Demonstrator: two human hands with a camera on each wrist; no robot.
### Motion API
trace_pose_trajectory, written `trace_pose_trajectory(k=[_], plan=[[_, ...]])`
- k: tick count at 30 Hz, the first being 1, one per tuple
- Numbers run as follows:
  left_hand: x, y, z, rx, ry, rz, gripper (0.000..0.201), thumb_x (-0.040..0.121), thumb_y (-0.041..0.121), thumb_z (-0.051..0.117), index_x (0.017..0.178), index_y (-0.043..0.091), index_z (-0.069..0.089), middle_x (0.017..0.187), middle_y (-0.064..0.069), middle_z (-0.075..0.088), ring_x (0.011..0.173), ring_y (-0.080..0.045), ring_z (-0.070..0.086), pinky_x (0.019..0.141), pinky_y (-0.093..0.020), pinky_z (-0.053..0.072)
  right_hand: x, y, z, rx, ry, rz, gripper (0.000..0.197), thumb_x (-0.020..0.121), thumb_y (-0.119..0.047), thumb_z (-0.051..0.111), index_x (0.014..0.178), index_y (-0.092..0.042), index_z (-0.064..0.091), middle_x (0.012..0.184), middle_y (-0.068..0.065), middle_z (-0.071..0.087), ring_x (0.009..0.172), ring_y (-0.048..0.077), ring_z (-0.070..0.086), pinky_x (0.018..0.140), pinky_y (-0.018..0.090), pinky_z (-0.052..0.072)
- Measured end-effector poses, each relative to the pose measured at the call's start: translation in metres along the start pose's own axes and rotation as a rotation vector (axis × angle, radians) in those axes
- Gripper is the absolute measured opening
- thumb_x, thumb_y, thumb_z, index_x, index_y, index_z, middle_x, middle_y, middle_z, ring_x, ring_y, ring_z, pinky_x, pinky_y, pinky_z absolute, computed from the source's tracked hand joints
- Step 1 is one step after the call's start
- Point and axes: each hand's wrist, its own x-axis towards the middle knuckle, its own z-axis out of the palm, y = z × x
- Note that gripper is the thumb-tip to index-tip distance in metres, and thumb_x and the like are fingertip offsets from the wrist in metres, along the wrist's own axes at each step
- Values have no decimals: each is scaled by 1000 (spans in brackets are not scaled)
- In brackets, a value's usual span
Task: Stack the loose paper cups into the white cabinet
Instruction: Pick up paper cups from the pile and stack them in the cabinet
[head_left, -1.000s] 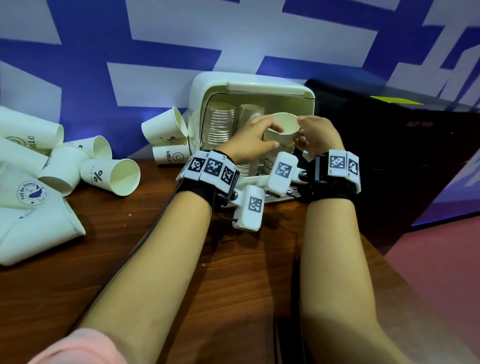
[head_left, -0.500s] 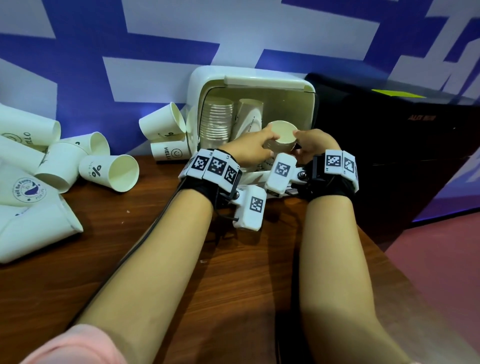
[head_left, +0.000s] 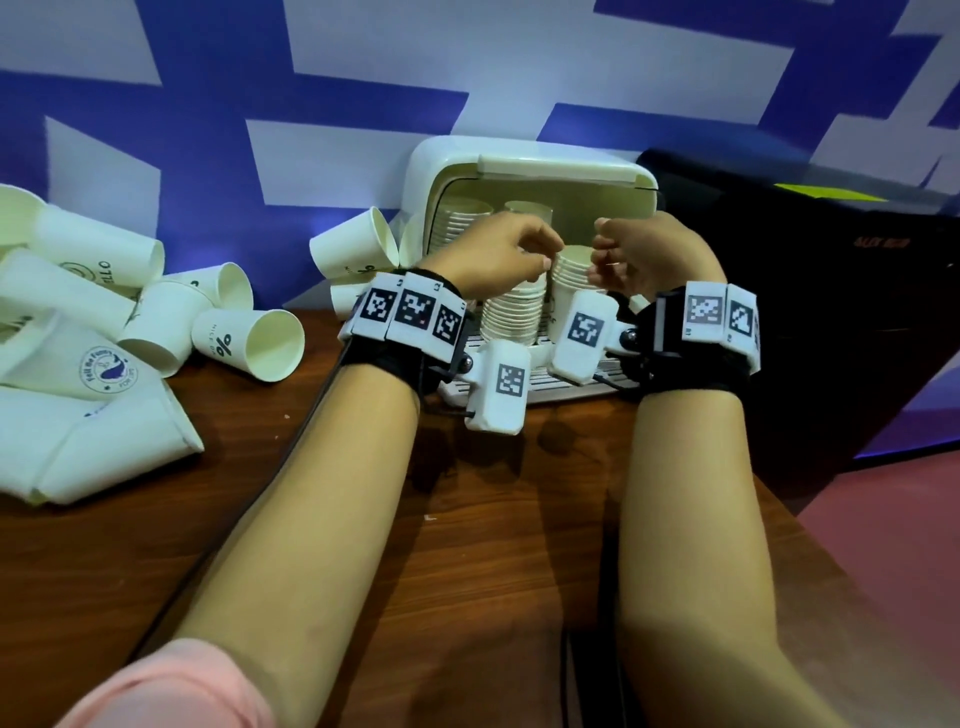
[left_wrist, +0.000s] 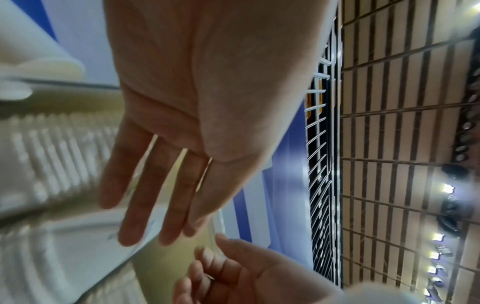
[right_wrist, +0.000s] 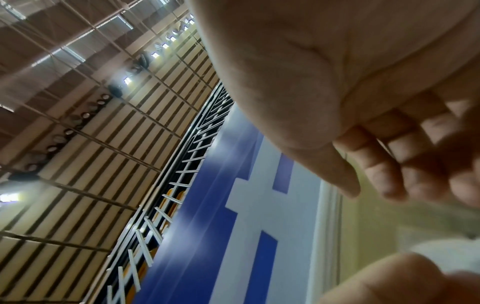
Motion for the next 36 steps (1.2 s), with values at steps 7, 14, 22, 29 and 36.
trace_pose_trajectory(k=[7,14,22,29,36], plan=[[-45,2,-55,43,-25,-162,14,97,20,54,105,15,64,106,-1,68,86,-12,66,74,-25,50,-44,-29,42,-64,-363,-227,22,102,-21,47,90,-5,57,70,5,58,62,16,60,62,24,57],[-115,-46,-125,427,28,-563,30,92,41,58,110,18,64,110,-1,65,97,-22,63,92,-38,51,-82,-35,128,-81,-527,-305,18,102,-12,45,85,-5,49,75,11,51,63,21,55,60,23,55],[-123,-92,-121,473,33,-730,73,86,55,58,148,34,24,147,-12,38,130,-30,43,108,-45,36,-95,4,188,-405,-633,-237,38,103,-33,39,123,-5,56,129,22,57,105,33,58,93,46,48],[-122,-111,-100,564,7,-805,50,93,37,55,138,18,45,136,-10,50,122,-26,49,93,-32,38,-78,28,208,-354,-662,-60,39,102,-40,40,129,-12,44,122,6,54,112,27,57,101,42,47],[-123,-117,-91,591,83,-794,40,93,6,42,131,16,48,126,-16,54,115,-31,52,91,-36,42,-78,39,219,-372,-720,23,16,101,-31,46,99,-15,46,78,0,41,65,11,41,52,24,36]])
